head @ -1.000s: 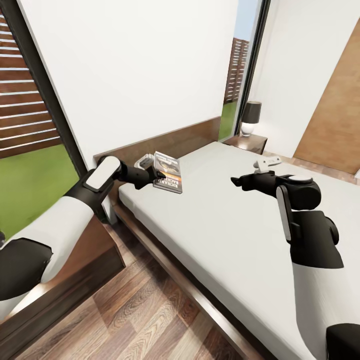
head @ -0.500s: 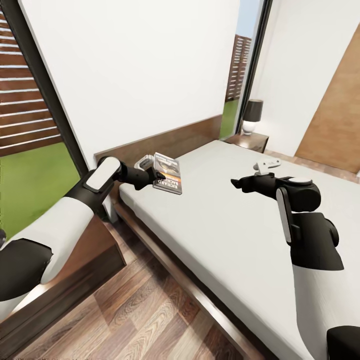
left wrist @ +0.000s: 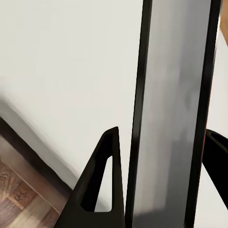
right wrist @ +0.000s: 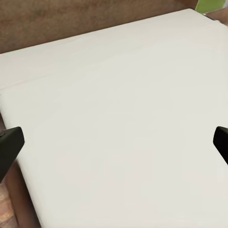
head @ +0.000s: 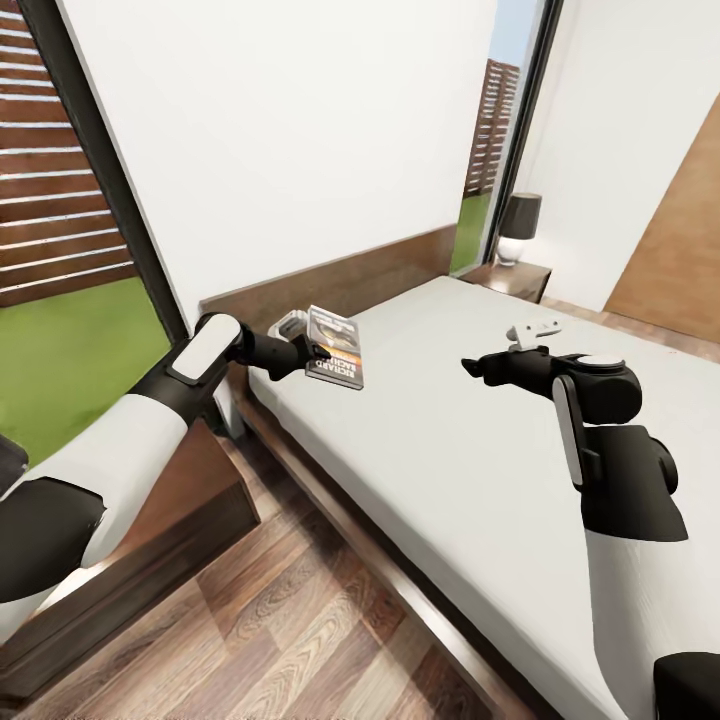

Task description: In the bedroom, move the book from the bed onto either nightstand, and place the two sandals side by side next to the bed.

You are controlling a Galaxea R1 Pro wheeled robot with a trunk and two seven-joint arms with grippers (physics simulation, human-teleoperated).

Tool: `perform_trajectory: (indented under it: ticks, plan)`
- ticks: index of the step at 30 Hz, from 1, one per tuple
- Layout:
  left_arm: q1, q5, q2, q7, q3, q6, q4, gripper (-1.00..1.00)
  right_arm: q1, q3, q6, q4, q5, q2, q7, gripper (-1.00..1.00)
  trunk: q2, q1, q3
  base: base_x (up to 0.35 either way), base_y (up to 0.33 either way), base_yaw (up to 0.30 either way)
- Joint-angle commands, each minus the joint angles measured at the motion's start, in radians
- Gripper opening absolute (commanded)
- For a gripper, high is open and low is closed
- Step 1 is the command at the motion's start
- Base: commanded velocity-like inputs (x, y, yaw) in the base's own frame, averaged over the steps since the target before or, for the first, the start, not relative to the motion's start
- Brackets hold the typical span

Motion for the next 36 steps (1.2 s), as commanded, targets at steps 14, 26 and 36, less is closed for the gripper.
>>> perform_trajectory:
  ticks: [14,26,36]
  plan:
    - [-0.001,0.011,0.000,0.009,-0.004,-0.002,-0.002,-1.00,0.000,-0.001,0.004,-0.001,0.010,-0.001,0.009,1.00,-0.001,0.000,-0.016,0.000,0.000,0.094]
    - [-0.001,0.011,0.000,0.009,-0.004,-0.003,-0.002,-1.00,0.000,-0.002,0.004,-0.001,0.009,0.000,0.010,1.00,-0.001,0.000,-0.029,0.000,0.000,0.095]
    - [-0.001,0.012,0.000,0.009,-0.004,-0.003,-0.002,-1.00,0.000,-0.002,0.004,-0.001,0.007,0.001,0.010,1.00,-0.001,0.000,-0.040,0.000,0.000,0.102]
